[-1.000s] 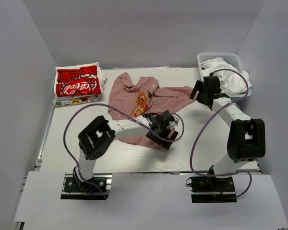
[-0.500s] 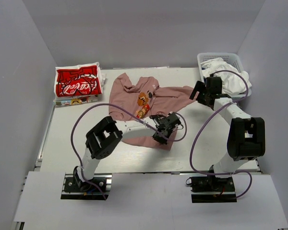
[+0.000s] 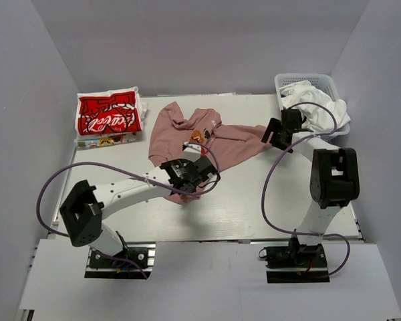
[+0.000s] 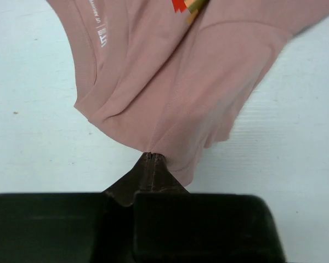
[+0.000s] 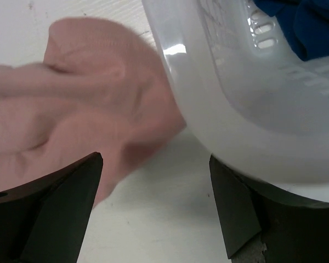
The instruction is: Fold and stack the t-shirts
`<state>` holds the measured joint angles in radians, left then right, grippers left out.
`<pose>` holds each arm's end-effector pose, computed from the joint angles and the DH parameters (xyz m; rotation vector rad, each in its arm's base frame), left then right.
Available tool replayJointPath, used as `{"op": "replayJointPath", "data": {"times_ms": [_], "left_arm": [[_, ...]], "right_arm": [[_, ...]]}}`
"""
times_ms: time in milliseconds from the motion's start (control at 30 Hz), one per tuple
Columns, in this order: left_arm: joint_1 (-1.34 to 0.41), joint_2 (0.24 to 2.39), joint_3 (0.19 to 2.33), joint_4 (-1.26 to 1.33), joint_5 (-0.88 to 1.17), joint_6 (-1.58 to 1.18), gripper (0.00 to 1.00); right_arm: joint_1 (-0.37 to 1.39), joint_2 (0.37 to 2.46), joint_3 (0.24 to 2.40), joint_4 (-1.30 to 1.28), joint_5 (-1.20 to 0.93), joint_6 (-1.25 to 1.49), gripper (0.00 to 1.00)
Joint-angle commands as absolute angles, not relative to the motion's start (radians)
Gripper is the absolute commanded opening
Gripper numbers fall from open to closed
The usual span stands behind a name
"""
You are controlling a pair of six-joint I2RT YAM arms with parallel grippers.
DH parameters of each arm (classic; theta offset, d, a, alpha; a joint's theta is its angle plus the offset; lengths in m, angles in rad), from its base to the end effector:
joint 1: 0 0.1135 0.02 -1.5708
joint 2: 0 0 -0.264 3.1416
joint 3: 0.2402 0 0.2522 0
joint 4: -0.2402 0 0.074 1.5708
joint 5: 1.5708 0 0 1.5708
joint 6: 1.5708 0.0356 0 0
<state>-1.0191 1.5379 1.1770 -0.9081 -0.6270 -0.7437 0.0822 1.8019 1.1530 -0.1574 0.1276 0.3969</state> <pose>0.1710 -0.2379 0.2488 0.2180 2.4576 0.2190 0.3866 0.0273 0.1914 0.4314 2.3305 0.0789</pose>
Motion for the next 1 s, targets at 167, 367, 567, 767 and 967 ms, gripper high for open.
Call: {"op": "replayJointPath", "data": {"times_ms": [167,367,567,767,967], "left_arm": [[-1.012,1.454,1.155,-0.977,-0.735,-0.802,0.00],[-1.003,1.424,1.164,-0.988,-0.764,-0.814,0.00],[-1.003,1.350,1.192,-0.919,-0.821,-0.781,0.00],[-1.003,1.310,1.320,-0.897,-0.929,-0.713,0.00],[-1.003,1.188,1.506,-0.694,-1.126,-0.461,0.00]], "right_arm": [[0.100,1.933,1.284,-0.183,0.137,0.413,0.77],[0.107,1.901,1.240,-0.157,0.118,0.422,0.00],[0.118,1.705,1.169,-0.083,0.130,0.382,0.00],[0.146,1.586,1.207,-0.094,0.104,0.304,0.00],[0.155,1.350,1.285,-0.095,0.133,0.256,0.00]]}}
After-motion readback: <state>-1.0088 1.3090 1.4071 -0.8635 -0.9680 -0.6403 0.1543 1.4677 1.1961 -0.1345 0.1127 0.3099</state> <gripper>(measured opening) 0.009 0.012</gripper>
